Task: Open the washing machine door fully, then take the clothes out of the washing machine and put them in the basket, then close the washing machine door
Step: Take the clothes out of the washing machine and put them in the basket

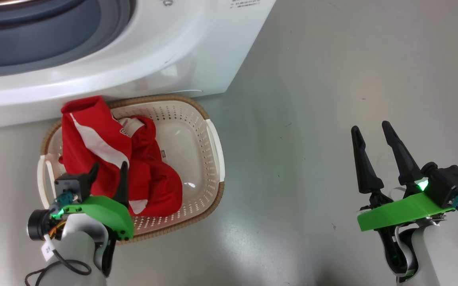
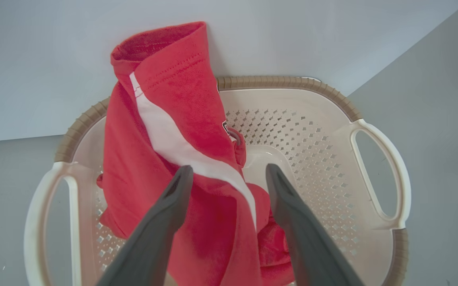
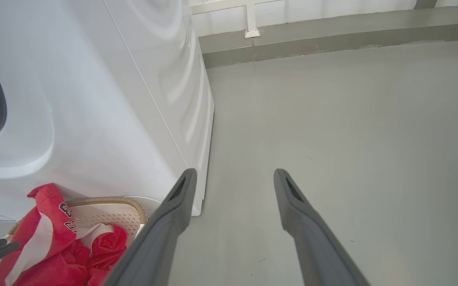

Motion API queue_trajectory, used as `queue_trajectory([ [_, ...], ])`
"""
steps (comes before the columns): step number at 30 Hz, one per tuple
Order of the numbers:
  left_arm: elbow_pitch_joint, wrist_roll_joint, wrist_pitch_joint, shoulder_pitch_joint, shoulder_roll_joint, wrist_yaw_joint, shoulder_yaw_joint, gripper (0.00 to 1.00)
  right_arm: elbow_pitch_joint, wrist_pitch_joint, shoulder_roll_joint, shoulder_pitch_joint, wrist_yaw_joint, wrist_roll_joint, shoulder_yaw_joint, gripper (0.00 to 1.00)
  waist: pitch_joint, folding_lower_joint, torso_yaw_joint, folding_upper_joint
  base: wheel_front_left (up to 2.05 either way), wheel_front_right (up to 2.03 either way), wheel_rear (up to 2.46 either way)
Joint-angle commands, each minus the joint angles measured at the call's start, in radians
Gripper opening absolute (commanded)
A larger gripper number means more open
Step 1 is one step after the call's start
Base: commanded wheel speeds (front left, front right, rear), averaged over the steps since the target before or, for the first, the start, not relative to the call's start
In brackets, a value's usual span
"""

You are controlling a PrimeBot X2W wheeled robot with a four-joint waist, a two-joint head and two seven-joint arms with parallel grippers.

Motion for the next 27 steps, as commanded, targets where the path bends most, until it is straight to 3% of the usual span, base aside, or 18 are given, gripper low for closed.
queue_trajectory([
  [1,-0.019,0.013,-0.005,0.011,0.021,-0.008,0.032,1.00,-0.019,-0.006,-0.007,0.000,0.006,0.004,0.021,1.00,-0.005,0.0000,0.003,-0.0001,0.00,0.00,0.00],
  [27,-0.311,0.052,-0.005,0.203,0.004,-0.023,0.157,1.00,0.037,-0.006,-0.007,0.085,0.006,-0.046,0.019,1.00,-0.272,0.0000,0.052,-0.0001,0.00,0.00,0.00],
])
